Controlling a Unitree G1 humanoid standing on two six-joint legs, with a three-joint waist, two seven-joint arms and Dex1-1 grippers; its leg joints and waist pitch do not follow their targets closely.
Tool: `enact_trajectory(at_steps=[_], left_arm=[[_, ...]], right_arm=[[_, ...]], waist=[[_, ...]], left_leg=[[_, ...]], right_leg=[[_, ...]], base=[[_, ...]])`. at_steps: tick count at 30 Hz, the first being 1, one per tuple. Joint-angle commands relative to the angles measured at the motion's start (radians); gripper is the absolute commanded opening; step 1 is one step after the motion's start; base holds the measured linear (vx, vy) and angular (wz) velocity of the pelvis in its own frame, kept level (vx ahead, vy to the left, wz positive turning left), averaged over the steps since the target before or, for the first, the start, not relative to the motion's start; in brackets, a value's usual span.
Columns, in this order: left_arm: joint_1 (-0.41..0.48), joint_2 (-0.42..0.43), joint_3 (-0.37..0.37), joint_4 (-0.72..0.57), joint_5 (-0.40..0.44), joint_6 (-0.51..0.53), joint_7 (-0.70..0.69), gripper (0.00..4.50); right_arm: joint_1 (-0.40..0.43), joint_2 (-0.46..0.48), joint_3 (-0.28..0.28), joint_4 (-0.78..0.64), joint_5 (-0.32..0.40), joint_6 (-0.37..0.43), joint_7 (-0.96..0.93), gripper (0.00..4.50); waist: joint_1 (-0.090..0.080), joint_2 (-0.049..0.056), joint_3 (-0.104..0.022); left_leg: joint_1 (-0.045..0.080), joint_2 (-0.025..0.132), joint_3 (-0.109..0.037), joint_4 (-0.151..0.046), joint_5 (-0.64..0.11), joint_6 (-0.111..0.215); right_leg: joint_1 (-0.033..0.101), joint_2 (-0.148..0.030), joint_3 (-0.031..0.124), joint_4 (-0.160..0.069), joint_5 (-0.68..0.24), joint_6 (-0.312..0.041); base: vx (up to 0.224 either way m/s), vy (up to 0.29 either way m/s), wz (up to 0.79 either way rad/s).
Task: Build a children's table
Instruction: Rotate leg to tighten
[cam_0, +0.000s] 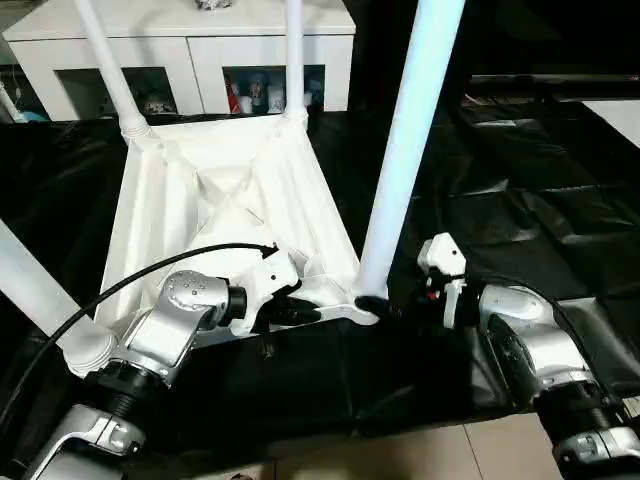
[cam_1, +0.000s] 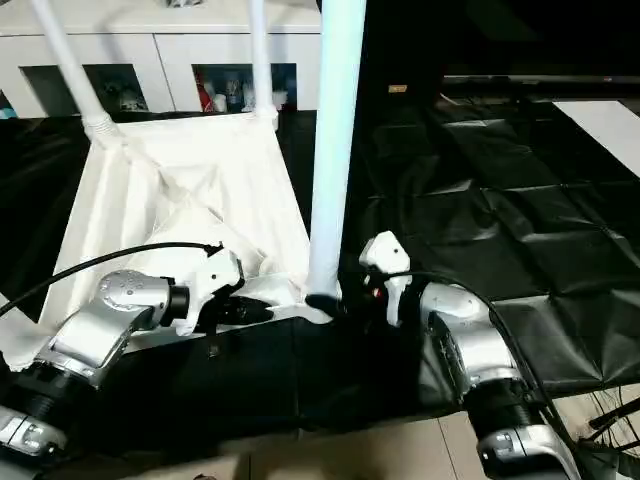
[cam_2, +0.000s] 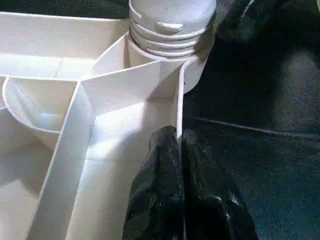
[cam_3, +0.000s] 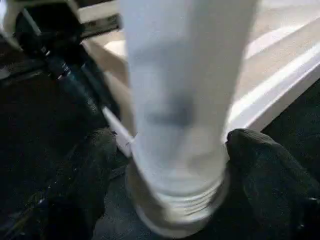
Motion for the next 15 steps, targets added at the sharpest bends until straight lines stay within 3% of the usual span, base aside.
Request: enact_trajectory(at_steps=[1,8,15], left_arm=[[0.015,-0.013,-0.02,-0.023,-0.029,0.009,-0.026,0.0],[0.007,-0.01,-0.025,-0.022,-0.022,0.011,-0.03,0.0],[0.009,-0.007,-0.028,-0.023,-0.017,0.014,-0.037,0.0]], right_arm=[[-0.003,-0.005,0.006,-0.018,0.0,0.004,0.009,3.51],[-0.006,0.002,0.007,-0.012,-0.001,0.009,0.007,2.79],[0.004,0.0,0.02,-0.014,-0.007,0.006,0.015,2.6]], waist=[[0.001,-0.01,-0.06],[0.003,-0.006,-0.064],[0.003,-0.01,-0.064]], left_leg=[[0.012,0.043,-0.014,-0.064,-0.217,0.081],[0.014,0.041,-0.014,-0.061,-0.2,0.08],[0.013,0.041,-0.014,-0.059,-0.193,0.086]], right_leg=[[0.043,-0.036,0.02,-0.061,-0.16,-0.248],[0.045,-0.035,0.02,-0.057,-0.13,-0.252],[0.047,-0.035,0.019,-0.055,-0.12,-0.257]], base=[[0.0,0.0,0.0],[0.0,0.0,0.0],[0.0,0.0,0.0]])
